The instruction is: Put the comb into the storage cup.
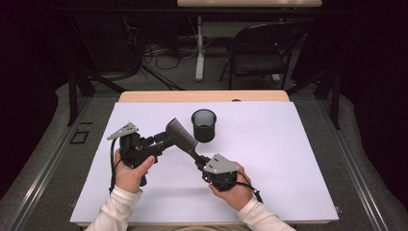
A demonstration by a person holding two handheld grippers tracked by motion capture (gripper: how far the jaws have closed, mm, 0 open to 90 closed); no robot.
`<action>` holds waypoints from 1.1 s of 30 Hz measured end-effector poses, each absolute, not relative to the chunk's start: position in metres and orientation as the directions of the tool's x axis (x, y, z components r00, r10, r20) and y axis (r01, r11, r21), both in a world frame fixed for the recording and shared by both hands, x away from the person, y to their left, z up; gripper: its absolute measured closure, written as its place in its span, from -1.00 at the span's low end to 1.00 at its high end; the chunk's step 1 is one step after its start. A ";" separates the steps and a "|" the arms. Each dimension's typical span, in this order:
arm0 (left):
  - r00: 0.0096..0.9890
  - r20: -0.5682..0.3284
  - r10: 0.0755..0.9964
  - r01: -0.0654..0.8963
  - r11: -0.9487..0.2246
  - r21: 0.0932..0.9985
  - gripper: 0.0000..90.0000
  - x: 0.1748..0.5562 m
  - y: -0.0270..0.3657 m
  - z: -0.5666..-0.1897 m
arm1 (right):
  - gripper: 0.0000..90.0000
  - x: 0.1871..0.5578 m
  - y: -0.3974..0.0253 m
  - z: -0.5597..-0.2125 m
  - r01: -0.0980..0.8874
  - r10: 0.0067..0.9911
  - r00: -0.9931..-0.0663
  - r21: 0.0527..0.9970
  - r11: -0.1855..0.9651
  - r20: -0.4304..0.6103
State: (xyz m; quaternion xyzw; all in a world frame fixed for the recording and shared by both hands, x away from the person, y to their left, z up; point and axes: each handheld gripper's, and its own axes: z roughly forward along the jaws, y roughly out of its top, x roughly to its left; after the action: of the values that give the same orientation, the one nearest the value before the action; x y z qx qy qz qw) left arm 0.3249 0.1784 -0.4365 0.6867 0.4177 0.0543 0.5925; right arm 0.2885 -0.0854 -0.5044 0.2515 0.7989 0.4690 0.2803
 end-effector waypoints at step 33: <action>0.633 -0.450 0.630 0.521 0.083 0.850 0.54 0.335 0.170 -0.440 | 0.62 0.286 -0.082 -0.507 0.133 0.654 -0.726 0.890 0.437 -0.213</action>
State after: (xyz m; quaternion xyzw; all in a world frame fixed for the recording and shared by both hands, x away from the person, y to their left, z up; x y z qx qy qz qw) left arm 0.3349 0.1696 -0.4399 0.6756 0.4259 0.0456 0.6000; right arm 0.2857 -0.0817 -0.5067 0.2456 0.8009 0.4705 0.2772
